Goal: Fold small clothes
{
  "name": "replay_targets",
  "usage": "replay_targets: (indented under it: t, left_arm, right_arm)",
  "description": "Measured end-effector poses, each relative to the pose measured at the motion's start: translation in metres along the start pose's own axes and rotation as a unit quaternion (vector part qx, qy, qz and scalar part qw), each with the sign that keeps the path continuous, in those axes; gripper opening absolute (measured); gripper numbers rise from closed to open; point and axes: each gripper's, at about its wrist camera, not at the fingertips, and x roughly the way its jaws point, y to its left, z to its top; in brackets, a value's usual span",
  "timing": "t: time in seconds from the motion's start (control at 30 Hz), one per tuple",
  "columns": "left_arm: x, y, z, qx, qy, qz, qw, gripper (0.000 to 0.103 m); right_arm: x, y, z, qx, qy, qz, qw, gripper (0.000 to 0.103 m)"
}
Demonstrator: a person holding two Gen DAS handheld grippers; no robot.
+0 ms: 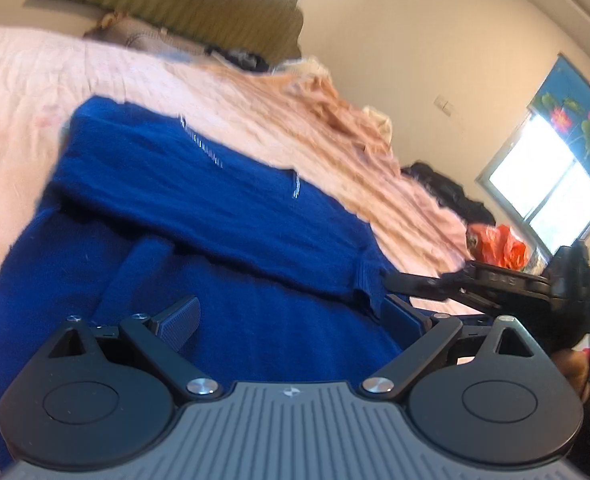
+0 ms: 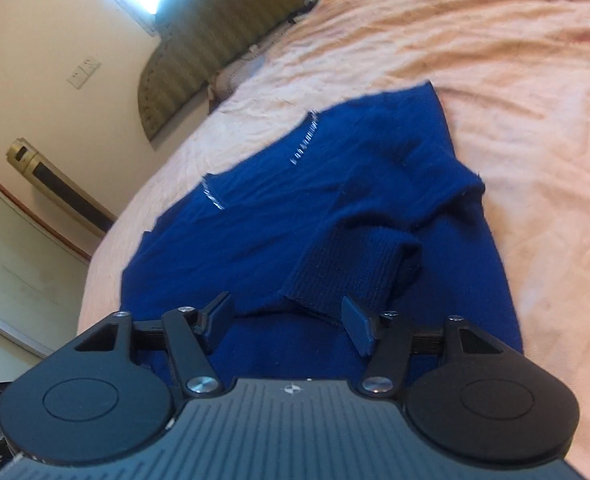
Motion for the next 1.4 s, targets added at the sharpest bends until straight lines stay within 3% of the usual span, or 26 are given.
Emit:
replay_targets:
  t: [0.03, 0.1, 0.17, 0.2, 0.27, 0.33, 0.43, 0.57, 0.67, 0.87, 1.0, 1.13, 1.23, 1.27, 1.3, 1.37, 1.4]
  left_arm:
    - [0.007, 0.002, 0.0, -0.002, 0.022, 0.008, 0.9997, 0.098]
    - [0.008, 0.001, -0.003, 0.03, 0.017, 0.009, 0.9994, 0.1]
    - [0.0, -0.002, 0.002, 0.029, 0.028, 0.02, 0.999, 0.1]
    - [-0.011, -0.003, 0.006, 0.021, 0.024, 0.017, 0.9994, 0.1]
    - [-0.05, -0.002, 0.011, 0.02, -0.021, -0.011, 0.9995, 0.1]
    - [-0.089, 0.005, 0.013, 0.014, -0.047, -0.009, 0.9987, 0.1]
    - [-0.137, 0.022, -0.002, -0.02, -0.059, -0.01, 0.998, 0.1]
    - [-0.17, 0.017, -0.041, 0.007, -0.041, 0.033, 0.9986, 0.1]
    - [-0.177, 0.006, -0.068, 0.003, -0.032, 0.022, 0.9992, 0.1]
    - [-0.172, -0.016, -0.103, -0.003, 0.017, 0.011, 0.9998, 0.1]
    - [-0.174, -0.021, -0.12, 0.02, 0.027, 0.06, 0.9976, 0.1]
    - [-0.173, -0.01, -0.124, -0.031, 0.027, 0.046, 0.9981, 0.1]
    - [-0.169, 0.005, -0.119, -0.108, 0.007, 0.023, 0.9939, 0.099]
    - [-0.169, 0.009, -0.118, -0.126, 0.002, 0.014, 0.9919, 0.084]
    - [-0.167, 0.012, -0.115, -0.135, 0.006, 0.005, 0.9908, 0.046]
    - [-0.159, 0.02, -0.114, -0.156, 0.032, 0.012, 0.9872, 0.016]
    - [-0.155, 0.027, -0.116, -0.168, 0.038, 0.019, 0.9848, 0.013]
  right_arm:
    - [0.005, -0.005, -0.002, 0.002, 0.002, 0.001, 1.0, 0.063]
    - [0.005, -0.006, -0.003, 0.001, -0.004, 0.007, 1.0, 0.064]
    - [-0.008, -0.001, -0.005, 0.003, -0.004, -0.002, 1.0, 0.065]
    - [-0.02, 0.003, -0.009, -0.009, -0.007, 0.008, 1.0, 0.066]
    - [-0.049, 0.008, -0.023, -0.046, -0.013, 0.027, 0.998, 0.066]
    - [-0.081, 0.004, -0.044, -0.067, -0.015, 0.037, 0.997, 0.066]
    - [-0.127, -0.019, -0.078, -0.061, -0.024, 0.026, 0.997, 0.066]
    - [-0.166, -0.046, -0.121, -0.03, -0.018, -0.013, 0.999, 0.067]
    - [-0.181, -0.053, -0.145, -0.027, -0.012, -0.036, 0.999, 0.067]
    - [-0.194, -0.054, -0.166, -0.013, -0.012, -0.026, 1.0, 0.067]
    - [-0.19, -0.053, -0.178, -0.022, -0.008, -0.021, 1.0, 0.067]
    - [-0.188, -0.048, -0.181, -0.024, -0.006, -0.011, 1.0, 0.068]
    - [-0.187, -0.048, -0.183, -0.008, 0.008, 0.01, 1.0, 0.068]
    - [-0.188, -0.048, -0.184, -0.005, 0.01, 0.014, 1.0, 0.068]
    - [-0.189, -0.049, -0.186, -0.002, 0.012, 0.019, 1.0, 0.067]
    - [-0.192, -0.053, -0.189, 0.009, 0.012, 0.027, 1.0, 0.067]
    - [-0.193, -0.055, -0.19, 0.021, 0.014, 0.034, 0.999, 0.067]
